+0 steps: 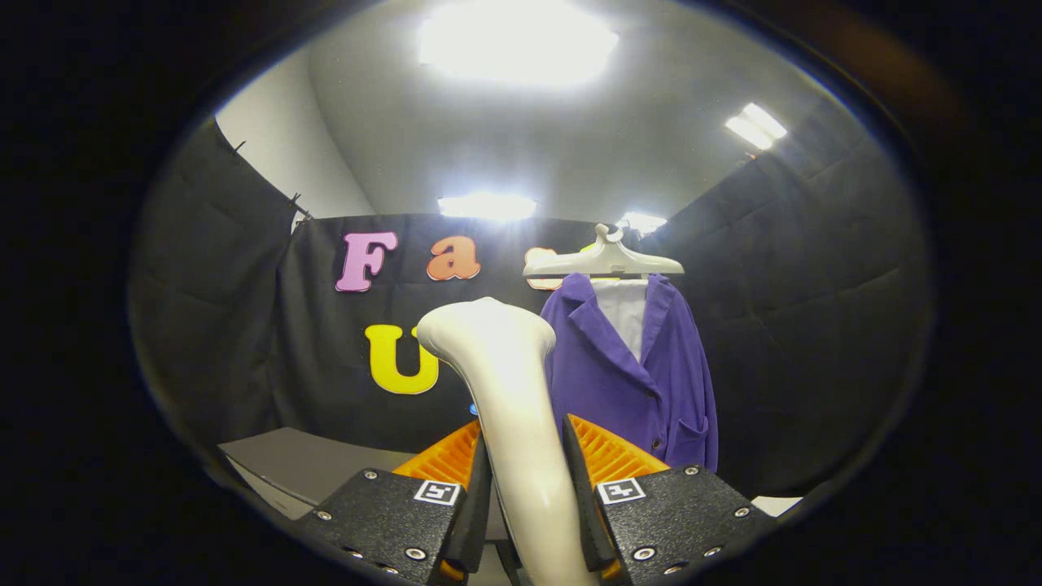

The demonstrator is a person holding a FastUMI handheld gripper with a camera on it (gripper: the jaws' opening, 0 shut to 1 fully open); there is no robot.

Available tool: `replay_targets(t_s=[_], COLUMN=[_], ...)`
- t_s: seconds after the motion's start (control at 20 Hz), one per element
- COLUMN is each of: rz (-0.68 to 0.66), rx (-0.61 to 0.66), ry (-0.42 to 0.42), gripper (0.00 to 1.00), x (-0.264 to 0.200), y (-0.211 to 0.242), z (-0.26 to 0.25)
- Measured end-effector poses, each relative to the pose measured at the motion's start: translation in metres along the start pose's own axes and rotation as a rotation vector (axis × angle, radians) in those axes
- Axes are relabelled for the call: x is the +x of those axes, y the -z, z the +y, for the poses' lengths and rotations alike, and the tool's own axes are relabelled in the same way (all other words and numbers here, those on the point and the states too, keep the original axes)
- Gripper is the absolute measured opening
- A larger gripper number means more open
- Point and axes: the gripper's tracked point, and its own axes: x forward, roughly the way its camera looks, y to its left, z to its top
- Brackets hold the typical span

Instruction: Iron the clothes twice with a garment steamer, once on the left side and once on the right side.

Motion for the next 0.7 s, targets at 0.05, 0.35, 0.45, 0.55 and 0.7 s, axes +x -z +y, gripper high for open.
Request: replay_targets(t_s=[0.05,0.35,0.45,0.55,0.7], rz=[-0.015,-0.062,-0.071,-0.075,-0.063], rx=[-0.001,-0.006,-0.01,-0.017,-0.047], ry=[0.017,0.118,0.147,0.173,0.206], gripper=[0.46,0.46,0.46,0.47,0.47], x=[0.011,0.071,0.09,0.11,0.135], y=[-0.006,-0.025,-0.028,-0.026,-0.016], z=[-0.005,-0.041,-0.053,-0.064,-0.081])
